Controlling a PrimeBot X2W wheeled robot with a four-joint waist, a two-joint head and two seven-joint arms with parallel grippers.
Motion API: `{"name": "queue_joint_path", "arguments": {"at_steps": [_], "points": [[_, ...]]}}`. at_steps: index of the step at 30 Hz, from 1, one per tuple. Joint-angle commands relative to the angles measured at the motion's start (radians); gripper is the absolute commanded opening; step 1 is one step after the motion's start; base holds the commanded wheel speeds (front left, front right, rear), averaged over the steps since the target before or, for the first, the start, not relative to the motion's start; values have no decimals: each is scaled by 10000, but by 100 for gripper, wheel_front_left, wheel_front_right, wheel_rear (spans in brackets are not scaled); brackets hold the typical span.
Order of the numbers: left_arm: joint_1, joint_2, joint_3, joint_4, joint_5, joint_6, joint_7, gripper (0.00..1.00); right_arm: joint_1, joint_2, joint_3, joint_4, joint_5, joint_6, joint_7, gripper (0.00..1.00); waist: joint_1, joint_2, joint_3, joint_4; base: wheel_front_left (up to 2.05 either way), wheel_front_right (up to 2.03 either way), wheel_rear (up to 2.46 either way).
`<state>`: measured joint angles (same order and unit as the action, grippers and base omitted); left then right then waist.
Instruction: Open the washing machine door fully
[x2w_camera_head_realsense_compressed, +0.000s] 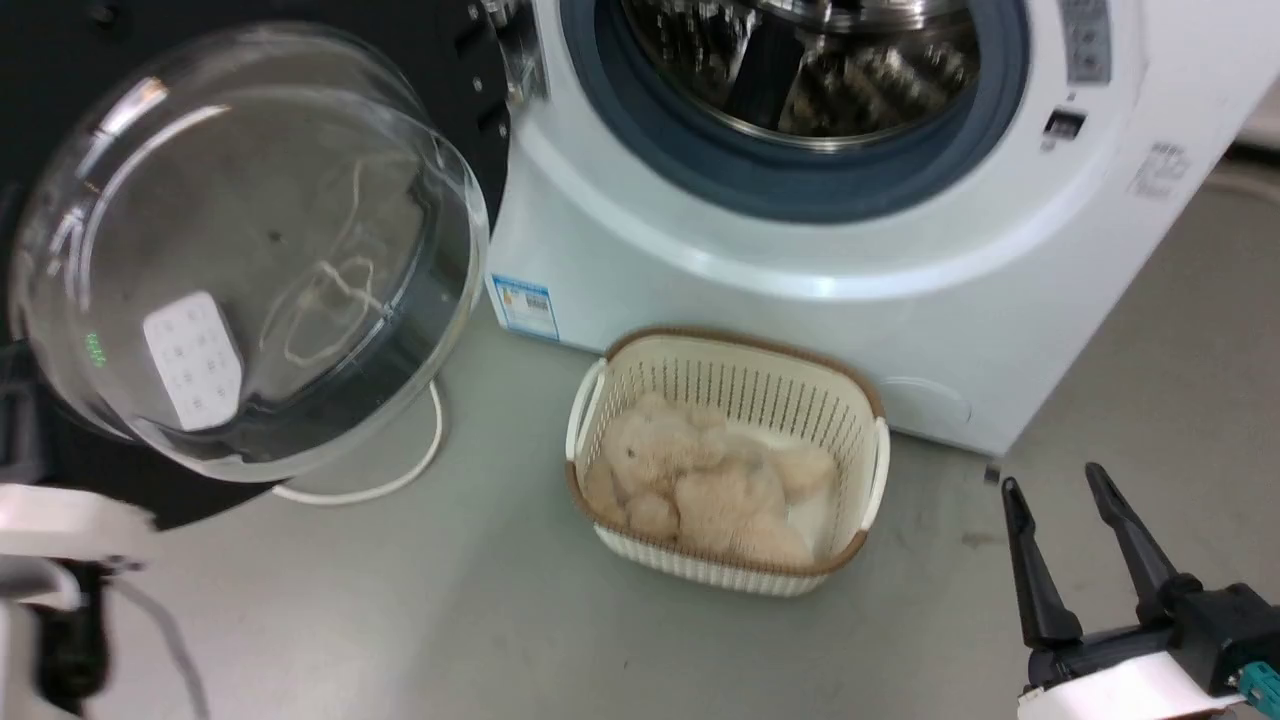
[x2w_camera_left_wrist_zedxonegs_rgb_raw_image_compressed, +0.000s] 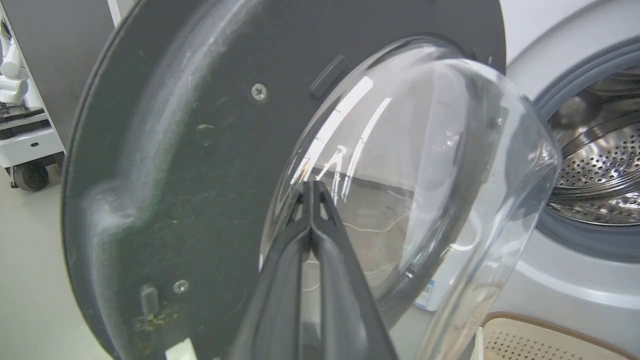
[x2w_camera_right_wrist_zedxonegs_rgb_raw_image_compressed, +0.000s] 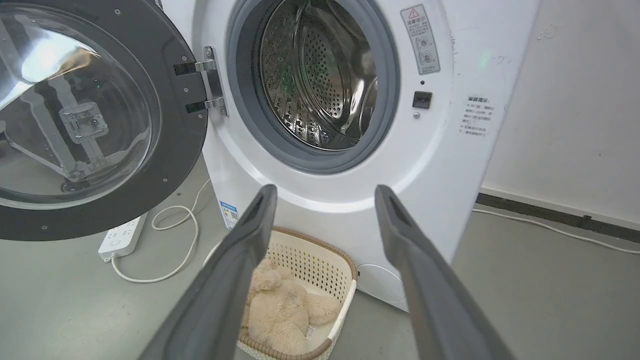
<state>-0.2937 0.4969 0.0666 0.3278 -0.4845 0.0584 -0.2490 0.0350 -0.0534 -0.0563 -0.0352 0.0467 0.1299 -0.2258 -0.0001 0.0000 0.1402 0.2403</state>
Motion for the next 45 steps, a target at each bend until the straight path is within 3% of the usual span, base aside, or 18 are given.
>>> {"name": "queue_joint_path", "arguments": {"at_steps": [1, 10, 14, 20, 21, 22, 23, 28, 45], "points": [[221, -150, -70, -248, 49, -24, -89, 0, 95, 25, -35, 40, 72, 8, -77, 100, 1, 0, -424, -64, 0, 0, 0], [2307, -1538, -1006, -3416, 639, 270, -121, 0, 400, 30, -73, 88, 156, 8, -236, 100, 1, 0, -1380, -969, 0, 0, 0], [3004, -2171, -1526, -3887, 928, 514, -124, 0, 606, 30, -102, 113, 242, 8, -271, 100, 1, 0, -1550, -1454, 0, 0, 0], [3581, -2978, -2094, -3849, 1386, 527, -126, 0, 846, 31, -134, 129, 421, 8, -318, 100, 1, 0, -1669, -2056, 0, 0, 0], [3649, -3071, -2225, -3780, 1532, 507, -126, 25, 892, 31, -161, 128, 444, 8, -323, 100, 1, 0, -1684, -2123, 0, 0, 0], [3716, -3132, -2370, -3688, 1719, 497, -126, 80, 935, 31, -165, 132, 458, 8, -328, 100, 1, 0, -1704, -2202, 0, 0, 0], [3759, -3221, -2483, -3615, 1887, 525, -126, 100, 975, 31, -167, 141, 468, 8, -333, 100, 1, 0, -1721, -2265, 0, 0, 0], [3930, -3483, -2768, -3128, 2454, 617, -127, 100, 1095, 31, -134, 262, 524, 8, -347, 100, 1, 0, -1777, -2458, 0, 0, 0], [3846, -3787, -2521, -2773, 2777, 359, -127, 100, 1079, 31, -12, 318, 663, 8, -358, 100, 1, 0, -1809, -2436, 0, 0, 0]]}}
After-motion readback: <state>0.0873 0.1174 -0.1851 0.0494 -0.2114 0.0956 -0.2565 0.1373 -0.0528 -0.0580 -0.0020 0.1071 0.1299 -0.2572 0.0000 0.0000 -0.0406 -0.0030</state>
